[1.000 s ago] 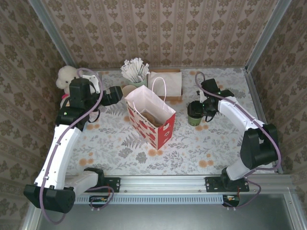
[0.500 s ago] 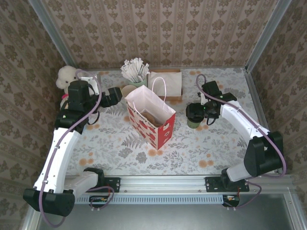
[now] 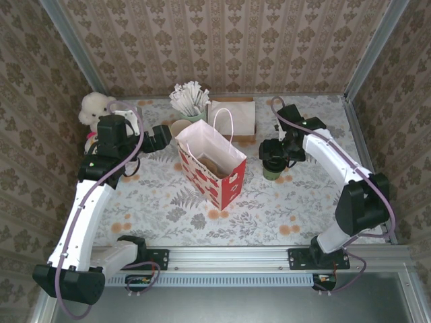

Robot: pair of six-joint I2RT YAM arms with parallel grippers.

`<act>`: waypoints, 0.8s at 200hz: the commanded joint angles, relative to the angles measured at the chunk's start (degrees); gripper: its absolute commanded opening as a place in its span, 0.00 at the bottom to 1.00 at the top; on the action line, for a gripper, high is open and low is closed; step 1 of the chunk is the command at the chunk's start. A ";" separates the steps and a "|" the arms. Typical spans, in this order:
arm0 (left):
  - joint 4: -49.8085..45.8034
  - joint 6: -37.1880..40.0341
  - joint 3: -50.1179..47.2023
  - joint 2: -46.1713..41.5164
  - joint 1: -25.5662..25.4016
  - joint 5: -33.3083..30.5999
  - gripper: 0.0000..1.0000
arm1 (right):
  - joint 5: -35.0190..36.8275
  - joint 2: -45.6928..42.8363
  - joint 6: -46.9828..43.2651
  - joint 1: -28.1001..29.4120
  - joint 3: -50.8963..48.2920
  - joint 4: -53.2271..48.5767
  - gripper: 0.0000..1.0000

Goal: Pack the takeout coffee

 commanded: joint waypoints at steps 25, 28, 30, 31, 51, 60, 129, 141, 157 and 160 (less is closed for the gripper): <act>-0.10 -0.41 -0.69 -1.10 0.35 -1.57 1.00 | 2.85 3.26 -0.75 1.80 4.57 -7.03 1.00; -0.05 -0.45 -0.75 -1.09 0.39 -1.62 1.00 | 2.85 3.45 -0.76 1.91 4.77 -7.08 1.00; -0.02 -0.42 -0.75 -1.02 0.36 -1.60 1.00 | 2.85 3.53 -0.76 1.95 4.84 -7.17 1.00; -0.02 -0.46 -0.77 -1.05 0.33 -1.61 1.00 | 2.85 3.62 -0.73 1.95 4.84 -7.22 1.00; 0.08 -0.50 -0.87 -0.92 0.39 -1.60 1.00 | 3.54 4.77 -0.43 2.41 5.88 -8.01 1.00; -0.01 -0.52 -0.86 -0.91 0.40 -1.63 1.00 | 4.19 5.36 -0.31 2.64 6.35 -8.64 1.00; -0.38 -0.43 -0.80 -0.91 0.45 -1.88 1.00 | 6.39 6.89 -0.27 2.97 7.54 -10.51 1.00; -0.31 -0.45 -0.84 -0.83 0.39 -1.89 1.00 | 5.98 6.94 -0.31 3.07 7.47 -10.28 1.00; -0.36 -0.44 -0.87 -0.82 0.37 -1.86 1.00 | 4.60 7.07 -0.32 3.07 7.25 -9.75 1.00; -0.41 -0.42 -0.84 -0.82 0.38 -1.89 1.00 | 4.38 7.10 -0.33 3.05 7.18 -9.58 1.00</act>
